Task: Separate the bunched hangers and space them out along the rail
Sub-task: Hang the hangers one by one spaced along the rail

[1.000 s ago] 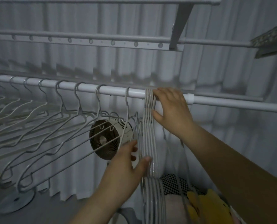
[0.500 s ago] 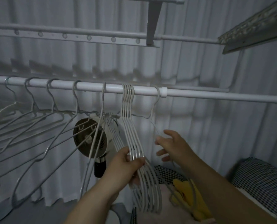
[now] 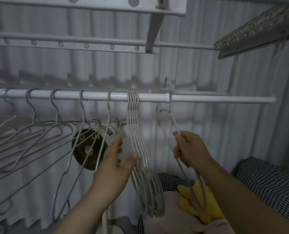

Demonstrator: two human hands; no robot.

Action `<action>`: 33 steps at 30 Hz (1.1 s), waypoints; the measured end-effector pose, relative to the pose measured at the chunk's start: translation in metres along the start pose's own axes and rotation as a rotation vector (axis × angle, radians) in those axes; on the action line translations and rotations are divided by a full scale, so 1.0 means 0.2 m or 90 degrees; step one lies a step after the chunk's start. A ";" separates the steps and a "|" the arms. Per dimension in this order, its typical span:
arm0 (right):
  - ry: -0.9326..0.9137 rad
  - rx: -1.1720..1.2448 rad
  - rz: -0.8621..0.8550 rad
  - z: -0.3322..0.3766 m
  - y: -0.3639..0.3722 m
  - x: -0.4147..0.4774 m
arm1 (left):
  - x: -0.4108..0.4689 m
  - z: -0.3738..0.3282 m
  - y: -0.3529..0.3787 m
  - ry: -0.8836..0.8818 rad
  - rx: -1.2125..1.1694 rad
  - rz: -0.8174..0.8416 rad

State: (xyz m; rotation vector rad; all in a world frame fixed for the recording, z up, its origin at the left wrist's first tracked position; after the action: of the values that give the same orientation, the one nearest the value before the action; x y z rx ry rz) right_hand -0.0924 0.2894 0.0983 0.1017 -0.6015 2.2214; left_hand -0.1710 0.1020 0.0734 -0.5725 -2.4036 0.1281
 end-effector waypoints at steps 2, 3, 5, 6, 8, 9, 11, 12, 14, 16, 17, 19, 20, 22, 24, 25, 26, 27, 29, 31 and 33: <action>0.045 0.008 0.002 -0.07 -0.06 0.00 | 0.03 -0.12 -0.02 0.128 0.099 -0.008; 0.068 0.005 0.005 -0.11 -0.08 0.00 | 0.05 -0.18 -0.02 0.187 0.143 0.001; 0.106 -0.010 0.015 -0.18 -0.13 0.00 | 0.10 -0.31 0.06 0.288 0.219 0.049; 0.119 -0.020 0.017 -0.21 -0.15 0.00 | 0.14 -0.36 0.11 0.331 0.259 0.079; 0.129 -0.043 0.012 -0.25 -0.20 0.00 | 0.21 -0.44 0.23 0.386 0.335 0.136; 0.131 -0.052 0.008 -0.26 -0.23 0.00 | 0.25 -0.47 0.28 0.404 0.368 0.156; 0.130 -0.059 -0.003 -0.28 -0.30 0.00 | 0.33 -0.49 0.40 0.422 0.444 0.181; 0.131 -0.060 -0.010 -0.30 -0.34 0.00 | 0.37 -0.49 0.45 0.422 0.484 0.188; 0.142 -0.066 -0.025 -0.34 -0.44 0.01 | 0.45 -0.49 0.54 0.409 0.538 0.197; 0.163 -0.073 -0.043 -0.40 -0.57 0.01 | 0.52 -0.48 0.62 0.391 0.573 0.196; 0.169 -0.080 -0.053 -0.42 -0.63 0.02 | 0.56 -0.48 0.64 0.379 0.584 0.189; 0.178 -0.094 -0.086 -0.46 -0.78 0.03 | 0.61 -0.47 0.67 0.346 0.599 0.177; 0.181 -0.099 -0.105 -0.48 -0.85 0.03 | 0.62 -0.47 0.68 0.333 0.609 0.172; 0.183 -0.112 -0.135 -0.51 -0.97 0.03 | 0.64 -0.45 0.69 0.325 0.620 0.161; 0.186 -0.128 -0.153 -0.54 -1.06 0.03 | 0.64 -0.44 0.70 0.329 0.620 0.149; 0.185 -0.132 -0.161 -0.55 -1.10 0.04 | 0.64 -0.45 0.69 0.331 0.616 0.144; 0.184 -0.134 -0.169 -0.57 -1.13 0.04 | 0.64 -0.45 0.69 0.333 0.610 0.139; 0.184 -0.135 -0.176 -0.58 -1.16 0.05 | 0.64 -0.45 0.69 0.335 0.604 0.136; 0.189 -0.138 -0.189 -0.61 -1.21 0.07 | 0.64 -0.46 0.68 0.341 0.596 0.137; 0.197 -0.156 -0.196 -0.64 -1.23 0.09 | 0.64 -0.45 0.69 0.350 0.592 0.149; 0.216 -0.162 -0.189 -0.65 -1.24 0.09 | 0.64 -0.44 0.67 0.359 0.578 0.160</action>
State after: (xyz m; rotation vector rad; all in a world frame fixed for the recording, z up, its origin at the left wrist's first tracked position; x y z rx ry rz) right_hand 0.0936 0.4983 0.0843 -0.2937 -0.6279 1.8050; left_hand -0.1552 0.2728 0.1860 -0.3879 -1.4932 0.9642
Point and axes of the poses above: each hand's wrist, its own x-axis towards the middle knuckle, its own y-axis out of the palm, z = x × y, the point moved 9 cm from there along x, towards the middle knuckle, and after that the axes turned 11 degrees about y, right-handed, at the moved point
